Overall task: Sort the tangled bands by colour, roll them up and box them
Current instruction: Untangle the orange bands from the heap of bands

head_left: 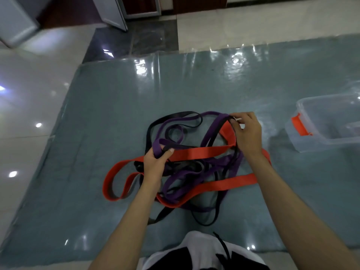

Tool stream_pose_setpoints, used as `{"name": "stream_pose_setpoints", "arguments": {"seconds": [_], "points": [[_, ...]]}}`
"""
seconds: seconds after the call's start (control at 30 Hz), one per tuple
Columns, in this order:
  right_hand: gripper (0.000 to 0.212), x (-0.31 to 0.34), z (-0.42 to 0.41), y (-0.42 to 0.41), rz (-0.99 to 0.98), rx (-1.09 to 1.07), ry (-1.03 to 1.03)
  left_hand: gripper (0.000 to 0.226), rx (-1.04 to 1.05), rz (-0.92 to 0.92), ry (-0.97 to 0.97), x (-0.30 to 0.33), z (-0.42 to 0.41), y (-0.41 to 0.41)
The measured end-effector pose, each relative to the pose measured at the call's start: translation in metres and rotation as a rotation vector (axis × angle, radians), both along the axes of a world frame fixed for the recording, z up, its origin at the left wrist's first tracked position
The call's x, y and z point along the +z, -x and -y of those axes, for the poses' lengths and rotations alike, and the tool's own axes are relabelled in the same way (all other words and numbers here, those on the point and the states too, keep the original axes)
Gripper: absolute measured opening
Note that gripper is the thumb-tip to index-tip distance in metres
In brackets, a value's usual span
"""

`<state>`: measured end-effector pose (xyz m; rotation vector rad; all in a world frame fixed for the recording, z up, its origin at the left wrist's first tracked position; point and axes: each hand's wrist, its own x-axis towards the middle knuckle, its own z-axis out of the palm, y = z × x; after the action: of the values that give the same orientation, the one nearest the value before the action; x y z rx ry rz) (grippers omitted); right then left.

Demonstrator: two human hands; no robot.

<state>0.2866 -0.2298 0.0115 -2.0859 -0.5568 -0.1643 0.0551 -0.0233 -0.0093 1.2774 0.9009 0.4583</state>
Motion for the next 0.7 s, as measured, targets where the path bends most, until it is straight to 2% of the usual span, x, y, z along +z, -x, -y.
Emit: {"name": "stream_pose_setpoints", "arguments": {"seconds": [0.13, 0.27, 0.37, 0.4, 0.5, 0.57, 0.63, 0.7], "points": [[0.01, -0.013, 0.016, 0.014, -0.062, 0.0, 0.112, 0.028, -0.047, -0.197, 0.068, -0.005, 0.001, 0.011], [0.011, -0.035, 0.038, 0.028, -0.161, 0.014, 0.193, 0.022, -0.019, -0.262, 0.062, -0.003, 0.003, 0.019], [0.021, -0.046, 0.051, 0.041, -0.151, -0.012, 0.193, 0.055, -0.046, -0.403, -0.078, -0.004, 0.005, 0.021], [0.023, -0.048, 0.054, 0.046, -0.129, -0.03, 0.174, 0.057, -0.053, -0.433, -0.166, -0.004, 0.009, 0.022], [0.026, -0.056, 0.061, 0.064, -0.097, -0.108, 0.107, 0.026, -0.059, -0.347, -0.421, -0.002, 0.03, 0.028], [0.026, -0.062, 0.066, 0.08, -0.132, -0.143, 0.06, 0.016, -0.234, -0.274, -0.477, -0.004, 0.046, 0.029], [0.024, -0.067, 0.069, 0.098, -0.231, -0.131, -0.004, 0.014, -0.55, -0.28, -0.541, -0.011, 0.06, 0.03], [0.02, -0.074, 0.071, 0.117, -0.329, -0.12, -0.005, 0.031, -0.914, -0.465, -0.718, -0.021, 0.074, 0.03]]}}
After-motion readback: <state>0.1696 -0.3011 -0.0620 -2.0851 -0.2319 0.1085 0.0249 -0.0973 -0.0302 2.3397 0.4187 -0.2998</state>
